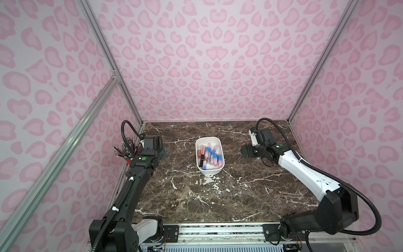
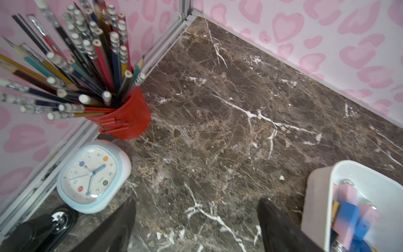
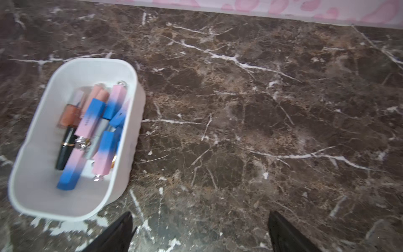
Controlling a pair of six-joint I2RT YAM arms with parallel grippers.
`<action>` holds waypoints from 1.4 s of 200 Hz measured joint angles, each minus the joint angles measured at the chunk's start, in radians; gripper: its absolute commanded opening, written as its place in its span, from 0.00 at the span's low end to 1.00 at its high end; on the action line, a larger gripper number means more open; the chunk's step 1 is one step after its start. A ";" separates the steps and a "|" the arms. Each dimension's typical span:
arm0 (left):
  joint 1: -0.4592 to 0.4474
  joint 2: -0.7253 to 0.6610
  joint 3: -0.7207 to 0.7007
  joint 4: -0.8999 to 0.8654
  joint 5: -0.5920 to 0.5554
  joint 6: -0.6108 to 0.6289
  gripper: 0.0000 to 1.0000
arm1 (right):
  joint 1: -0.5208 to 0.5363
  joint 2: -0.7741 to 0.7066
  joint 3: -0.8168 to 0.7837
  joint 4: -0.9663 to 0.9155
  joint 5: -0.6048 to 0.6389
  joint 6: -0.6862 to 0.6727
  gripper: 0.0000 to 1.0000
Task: Put the lipstick into the storage box
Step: Reset both arms
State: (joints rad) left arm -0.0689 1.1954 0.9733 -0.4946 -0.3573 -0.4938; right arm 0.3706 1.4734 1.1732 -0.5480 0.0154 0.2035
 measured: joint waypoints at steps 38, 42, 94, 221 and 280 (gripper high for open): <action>0.032 0.046 -0.148 0.157 -0.035 0.076 0.94 | -0.038 0.060 -0.103 0.142 0.141 -0.018 0.99; 0.034 0.046 -0.166 0.177 -0.035 0.080 0.94 | -0.038 0.056 -0.118 0.162 0.150 -0.027 0.99; 0.084 0.074 -0.324 0.467 -0.051 0.156 0.98 | -0.139 0.085 -0.207 0.408 0.154 -0.138 0.99; 0.111 0.200 -0.582 1.143 -0.013 0.270 0.97 | -0.317 0.044 -0.610 0.976 -0.053 -0.275 1.00; 0.051 0.280 -0.675 1.401 0.105 0.384 0.97 | -0.404 0.039 -0.723 1.207 -0.130 -0.239 1.00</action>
State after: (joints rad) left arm -0.0177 1.4750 0.2985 0.9066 -0.2520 -0.1097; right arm -0.0330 1.5124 0.4500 0.6586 -0.1146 -0.0357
